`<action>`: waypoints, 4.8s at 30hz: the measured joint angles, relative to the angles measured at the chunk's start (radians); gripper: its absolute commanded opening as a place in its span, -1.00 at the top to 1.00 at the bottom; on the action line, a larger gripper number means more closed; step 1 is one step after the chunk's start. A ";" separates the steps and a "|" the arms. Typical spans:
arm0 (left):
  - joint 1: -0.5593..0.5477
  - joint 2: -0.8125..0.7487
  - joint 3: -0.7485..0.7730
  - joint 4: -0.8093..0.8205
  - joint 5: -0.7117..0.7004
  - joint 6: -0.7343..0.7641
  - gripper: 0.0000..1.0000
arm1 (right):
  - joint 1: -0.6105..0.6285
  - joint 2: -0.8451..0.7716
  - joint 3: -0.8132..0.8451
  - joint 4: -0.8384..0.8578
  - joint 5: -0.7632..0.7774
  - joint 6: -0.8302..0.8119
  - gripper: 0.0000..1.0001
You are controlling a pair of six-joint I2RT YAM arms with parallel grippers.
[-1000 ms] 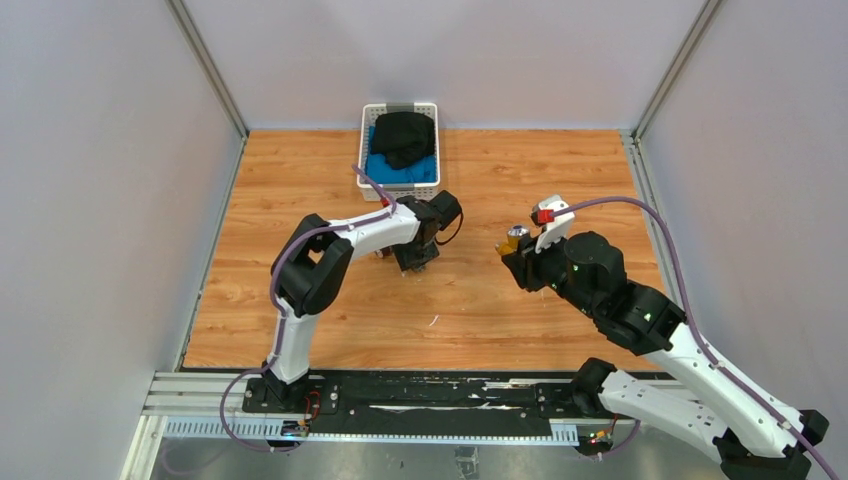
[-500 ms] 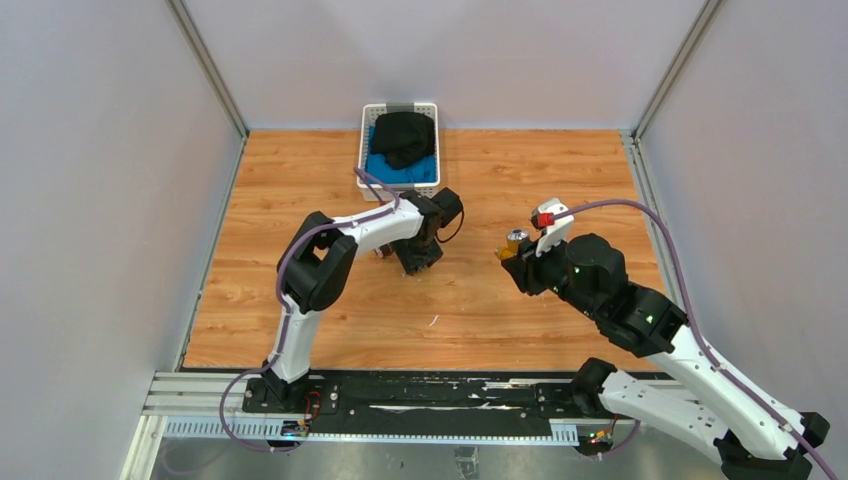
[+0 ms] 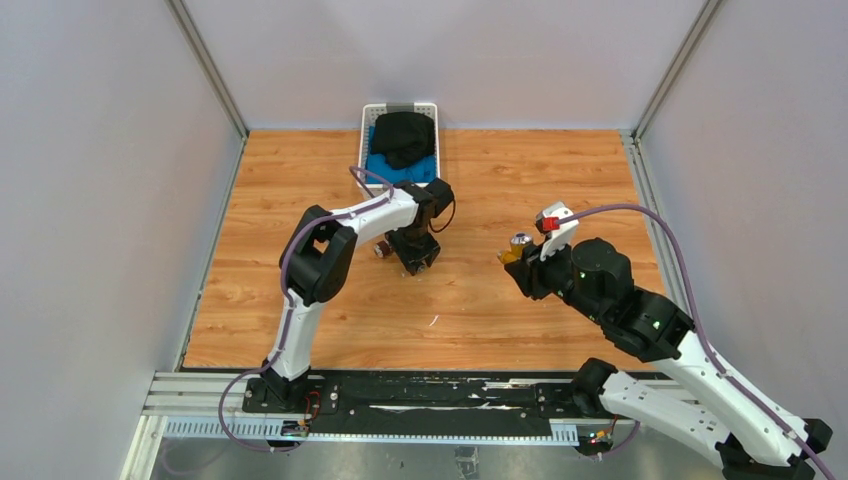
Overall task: Install the water faucets
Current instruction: Pick up the water faucet from the center of the board, then install the water faucet onto the adaptor.
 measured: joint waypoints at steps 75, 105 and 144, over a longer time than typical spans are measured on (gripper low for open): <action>0.014 -1.491 -0.971 1.209 -0.122 0.224 1.00 | 0.657 0.605 -0.311 1.708 0.519 -1.374 1.00; 0.045 -1.432 -0.758 0.780 0.027 0.127 1.00 | 0.722 0.898 -0.241 2.016 0.480 -2.039 1.00; 0.045 -1.474 -0.798 0.783 0.163 0.134 1.00 | 0.689 0.945 -0.192 2.020 0.462 -2.037 1.00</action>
